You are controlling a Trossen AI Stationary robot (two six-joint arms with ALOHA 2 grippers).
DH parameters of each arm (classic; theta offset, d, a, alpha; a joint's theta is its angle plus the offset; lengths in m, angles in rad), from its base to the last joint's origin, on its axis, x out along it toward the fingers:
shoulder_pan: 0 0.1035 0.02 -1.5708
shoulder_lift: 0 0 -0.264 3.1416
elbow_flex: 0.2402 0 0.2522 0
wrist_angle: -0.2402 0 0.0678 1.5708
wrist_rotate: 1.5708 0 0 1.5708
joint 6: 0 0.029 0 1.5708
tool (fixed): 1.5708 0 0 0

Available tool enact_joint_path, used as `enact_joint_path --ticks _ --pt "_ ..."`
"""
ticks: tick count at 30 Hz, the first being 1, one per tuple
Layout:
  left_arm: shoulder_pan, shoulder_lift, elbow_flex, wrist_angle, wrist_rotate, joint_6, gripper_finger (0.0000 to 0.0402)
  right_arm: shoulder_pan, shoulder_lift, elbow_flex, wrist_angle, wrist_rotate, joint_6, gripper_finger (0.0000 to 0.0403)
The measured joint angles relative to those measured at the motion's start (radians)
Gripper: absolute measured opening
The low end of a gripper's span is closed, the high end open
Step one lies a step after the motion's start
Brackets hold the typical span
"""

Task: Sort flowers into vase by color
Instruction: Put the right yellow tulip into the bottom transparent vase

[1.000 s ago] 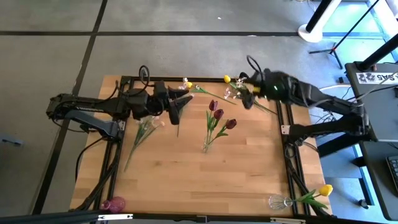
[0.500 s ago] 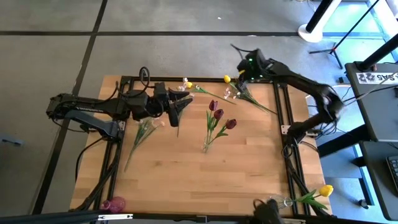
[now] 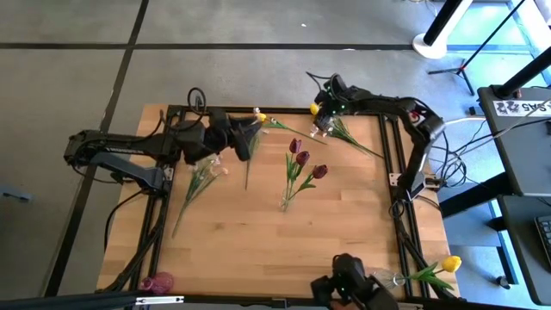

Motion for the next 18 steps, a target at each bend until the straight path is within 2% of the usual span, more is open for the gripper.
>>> enact_joint_path --ticks 10,16,18 --pt "-0.001 0.000 0.000 0.000 -0.001 -0.031 0.0160 -0.002 0.078 0.000 0.020 0.071 -0.001 0.0184" --pt "-0.001 0.000 0.000 0.000 0.001 -0.030 0.0160 0.001 0.087 0.002 0.019 0.067 0.030 0.0108" --pt "-0.005 0.000 0.000 0.000 0.002 -0.029 0.0160 0.000 0.085 0.013 0.012 0.032 0.043 0.0077"
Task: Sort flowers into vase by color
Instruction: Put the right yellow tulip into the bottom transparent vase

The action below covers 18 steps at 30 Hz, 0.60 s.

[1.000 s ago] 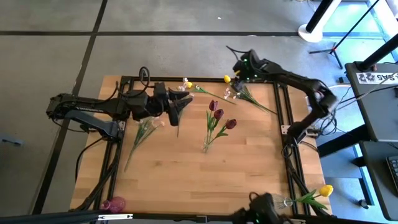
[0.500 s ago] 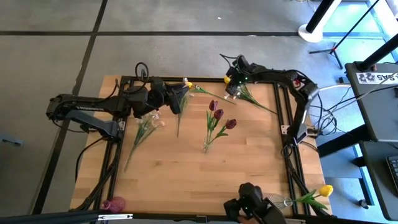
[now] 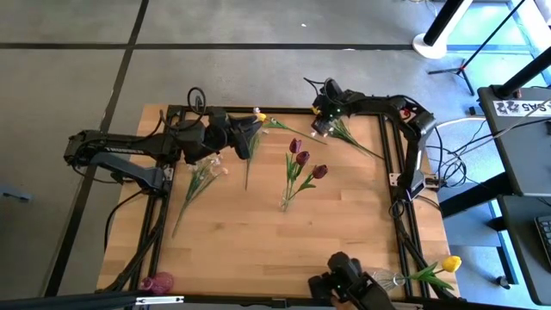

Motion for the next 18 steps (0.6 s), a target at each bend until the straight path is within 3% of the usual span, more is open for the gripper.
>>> enact_joint_path --ticks 6,11,18 --pt "-0.034 0.000 0.000 -0.003 0.066 0.005 0.0160 0.004 -0.058 0.048 0.001 -0.116 0.013 0.0008" --pt "-0.069 0.000 0.000 -0.004 0.185 0.010 0.0160 0.009 -0.167 0.085 -0.001 -0.184 0.043 0.0014" --pt "-0.130 -0.036 0.000 -0.012 0.261 0.060 0.0160 0.027 -0.383 0.138 0.005 -0.339 0.110 0.0009"
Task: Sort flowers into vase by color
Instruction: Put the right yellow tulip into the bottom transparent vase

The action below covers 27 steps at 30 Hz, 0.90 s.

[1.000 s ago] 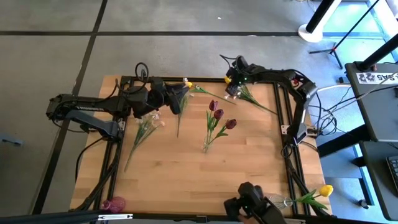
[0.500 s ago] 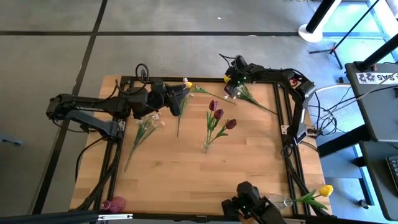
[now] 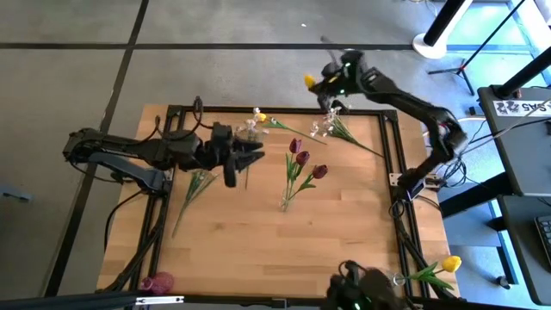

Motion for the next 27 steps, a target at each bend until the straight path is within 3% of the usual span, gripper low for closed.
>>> enact_joint_path --ticks 5,11,13,18,24,27 --pt "-0.047 -0.049 0.000 -0.015 0.005 0.053 0.0160 0.102 -0.153 0.023 0.010 -0.024 0.058 0.0004" --pt "-0.086 -0.101 0.000 -0.021 0.011 0.043 0.0160 0.322 -0.301 0.023 0.127 -0.026 0.174 0.0007" --pt "-0.110 -0.105 0.000 -0.023 0.069 0.083 0.0160 0.400 -0.344 0.023 0.168 -0.025 0.217 0.0004" --pt "-0.173 -0.103 0.000 0.017 0.325 0.180 0.0160 0.575 -0.454 0.023 0.218 -0.025 0.239 0.0006" --pt "-0.243 -0.101 0.000 0.110 0.349 0.165 0.0160 0.745 -0.563 0.023 0.199 -0.179 0.233 0.0003" --pt "-0.273 -0.101 0.000 0.141 0.348 0.071 0.0160 0.857 -0.597 0.023 0.181 -0.217 0.227 0.0002"
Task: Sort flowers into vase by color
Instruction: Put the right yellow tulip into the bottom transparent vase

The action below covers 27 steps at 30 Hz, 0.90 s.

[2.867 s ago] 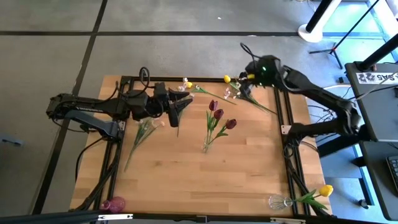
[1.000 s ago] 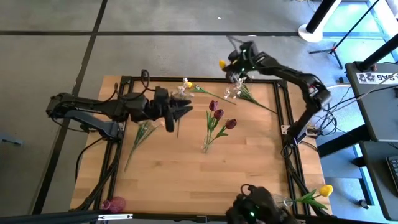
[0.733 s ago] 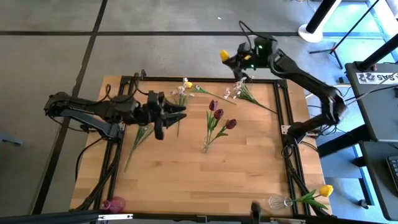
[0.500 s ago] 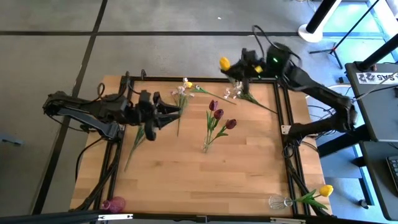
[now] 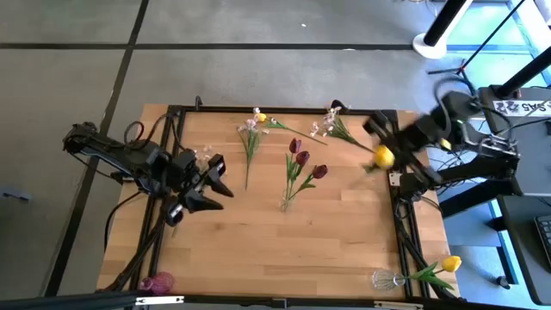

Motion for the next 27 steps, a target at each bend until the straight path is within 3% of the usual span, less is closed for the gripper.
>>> enact_joint_path --ticks 3,8,11,14,22,27 --pt "-0.051 0.020 0.001 0.024 0.000 0.014 0.0160 0.147 -0.023 -0.019 -0.017 0.006 -0.007 0.0002" --pt "-0.103 0.062 0.001 0.073 -0.002 0.103 0.0160 0.433 -0.041 -0.095 -0.022 0.127 -0.007 0.0001" --pt "-0.121 0.082 0.001 0.090 -0.007 0.094 0.0160 0.595 -0.054 -0.161 0.033 0.224 -0.007 0.0001" --pt "-0.131 0.093 0.001 0.097 -0.039 0.083 0.0160 0.727 -0.054 -0.242 0.134 0.254 -0.006 0.0001" --pt "-0.135 0.100 0.001 0.092 -0.154 0.085 0.0160 0.901 -0.053 -0.445 0.433 0.349 0.019 0.0001" --pt "-0.129 0.100 0.001 0.088 -0.188 0.087 0.0160 0.961 -0.055 -0.521 0.514 0.369 0.048 0.0001"
